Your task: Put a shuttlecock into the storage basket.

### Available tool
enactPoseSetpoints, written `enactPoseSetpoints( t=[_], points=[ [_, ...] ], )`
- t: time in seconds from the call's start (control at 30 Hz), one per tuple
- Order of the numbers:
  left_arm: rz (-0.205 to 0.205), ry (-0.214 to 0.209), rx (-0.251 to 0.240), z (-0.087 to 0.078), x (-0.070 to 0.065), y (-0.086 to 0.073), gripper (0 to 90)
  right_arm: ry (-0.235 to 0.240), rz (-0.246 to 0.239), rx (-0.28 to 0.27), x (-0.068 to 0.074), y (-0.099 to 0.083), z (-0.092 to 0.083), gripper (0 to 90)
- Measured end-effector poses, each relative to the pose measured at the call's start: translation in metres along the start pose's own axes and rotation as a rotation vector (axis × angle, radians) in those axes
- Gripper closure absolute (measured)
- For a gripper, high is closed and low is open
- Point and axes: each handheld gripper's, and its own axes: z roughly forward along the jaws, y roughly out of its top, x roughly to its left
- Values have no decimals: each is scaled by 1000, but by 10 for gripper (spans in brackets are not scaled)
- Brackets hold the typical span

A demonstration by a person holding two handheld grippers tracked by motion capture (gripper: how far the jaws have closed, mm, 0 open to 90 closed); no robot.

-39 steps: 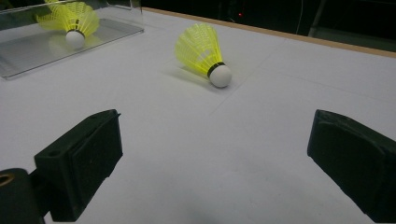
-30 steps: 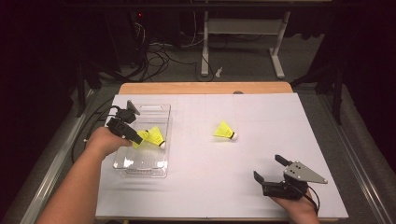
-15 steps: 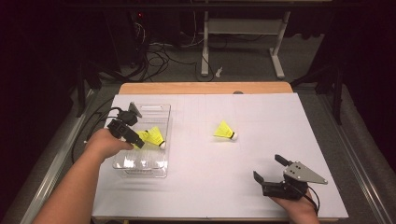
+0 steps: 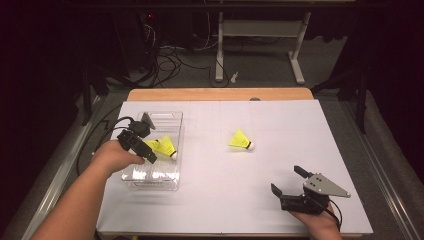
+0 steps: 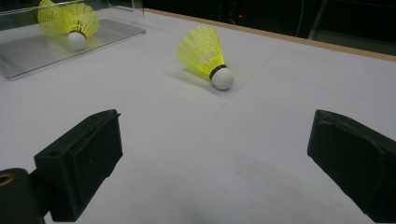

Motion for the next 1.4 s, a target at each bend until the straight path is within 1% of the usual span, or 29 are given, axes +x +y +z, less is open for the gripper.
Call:
enactPoseSetpoints(
  t=[0.07,0.23,0.3,0.4,0.47,0.57,0.63,0.7,0.77,0.83,1.1,1.17,1.27,1.33,1.4],
  points=[
    [1,-13,3,0,-1,0,287,0,-1,1,0,0,0,39],
    [13,-18,7,-1,-7,1,219,0,-2,-1,0,0,0,39],
    [26,-34,7,-1,-8,1,192,0,-2,0,0,0,0,38],
    [32,-59,0,-2,-10,2,159,0,-3,0,0,0,0,38],
    [35,-61,-2,-3,-12,2,153,0,-3,0,0,0,0,39],
    [39,-72,-3,-4,-14,3,111,0,-1,-1,0,0,0,39],
    [44,-88,-2,-4,-15,3,80,0,1,-1,0,0,0,39],
    [55,-90,3,-4,-18,3,51,1,-2,3,0,0,1,39],
    [55,-93,5,-4,-20,4,9,2,-2,3,1,0,1,39],
    [58,-85,3,-4,-22,4,4,2,-1,5,1,0,1,39],
    [78,-83,0,-6,-32,5,7,0,-2,6,1,0,2,39],
    [83,-76,-9,-7,-35,5,7,0,-3,6,1,0,2,39],
    [91,-78,-12,-9,-41,6,7,0,-5,4,2,0,2,39],
    [106,-69,-14,-10,-46,7,7,-1,-7,2,2,1,2,39],
    [115,-71,-18,-11,-51,8,7,0,-10,1,2,1,1,39]
  ],
)
